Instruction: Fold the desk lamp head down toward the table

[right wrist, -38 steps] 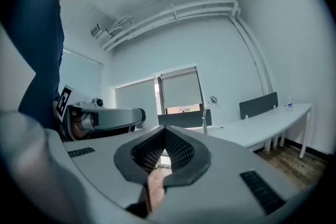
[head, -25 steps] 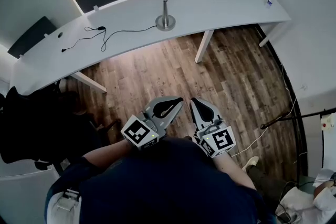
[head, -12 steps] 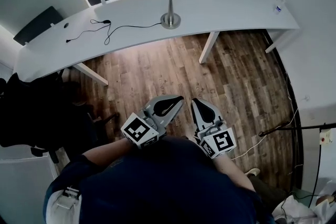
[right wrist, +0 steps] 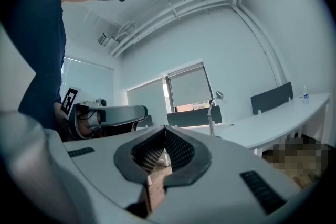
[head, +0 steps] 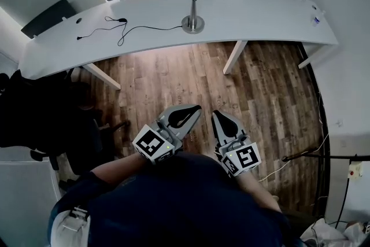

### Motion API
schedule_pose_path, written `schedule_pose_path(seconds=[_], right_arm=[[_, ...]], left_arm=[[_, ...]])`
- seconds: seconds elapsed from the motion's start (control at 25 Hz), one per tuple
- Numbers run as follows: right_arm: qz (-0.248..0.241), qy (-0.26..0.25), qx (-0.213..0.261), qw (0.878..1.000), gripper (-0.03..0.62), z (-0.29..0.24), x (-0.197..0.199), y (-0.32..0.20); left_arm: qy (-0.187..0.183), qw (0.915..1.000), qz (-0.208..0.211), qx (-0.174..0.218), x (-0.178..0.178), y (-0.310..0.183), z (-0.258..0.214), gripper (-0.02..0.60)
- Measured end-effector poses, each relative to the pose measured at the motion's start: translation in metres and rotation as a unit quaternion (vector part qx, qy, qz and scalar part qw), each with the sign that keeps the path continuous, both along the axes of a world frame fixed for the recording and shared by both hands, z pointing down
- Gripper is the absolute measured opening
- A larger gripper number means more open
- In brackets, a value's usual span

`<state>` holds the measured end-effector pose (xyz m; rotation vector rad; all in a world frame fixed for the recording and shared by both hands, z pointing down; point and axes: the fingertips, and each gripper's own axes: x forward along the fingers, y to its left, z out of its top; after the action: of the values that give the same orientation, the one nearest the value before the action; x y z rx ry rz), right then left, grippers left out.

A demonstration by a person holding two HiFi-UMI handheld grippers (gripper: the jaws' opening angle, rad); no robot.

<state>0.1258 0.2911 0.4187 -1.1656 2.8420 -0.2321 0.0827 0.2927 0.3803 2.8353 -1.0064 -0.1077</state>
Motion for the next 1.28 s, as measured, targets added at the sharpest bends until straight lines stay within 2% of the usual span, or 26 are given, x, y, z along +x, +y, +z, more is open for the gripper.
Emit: schedule_pose_path(seconds=[0.2,0.36,0.64,0.88,1.08,1.28], right_arm=[[0.000,0.009,-0.001,1.000,0.011,0.006,-0.012,-0.040],[0.006,0.021,-0.001,1.000,0.011,0.008,-0.027,-0.088],[0.026,0.030,0.002,0.999,0.011,-0.010,-0.065,-0.188],[0.037,0.052,0.011,0.998,0.011,-0.023,-0.104,-0.258],[0.053,0.052,0.008,0.997,0.011,-0.025,-0.106,-0.300],[0.035,0.057,0.011,0.998,0.011,-0.023,-0.102,-0.330]], left_arm=[[0.006,1.0000,-0.002,0.002,-0.011,-0.042,0.007,0.005],[-0.001,0.9999,-0.007,0.012,-0.030,-0.102,0.010,0.006],[0.000,0.9998,0.011,0.017,-0.067,-0.206,-0.004,0.006],[0.002,0.9993,0.032,0.017,-0.098,-0.274,-0.009,0.005],[0.007,0.9993,0.035,0.011,-0.102,-0.313,-0.007,0.006],[-0.003,0.9998,0.019,0.002,-0.100,-0.344,0.004,0.006]])
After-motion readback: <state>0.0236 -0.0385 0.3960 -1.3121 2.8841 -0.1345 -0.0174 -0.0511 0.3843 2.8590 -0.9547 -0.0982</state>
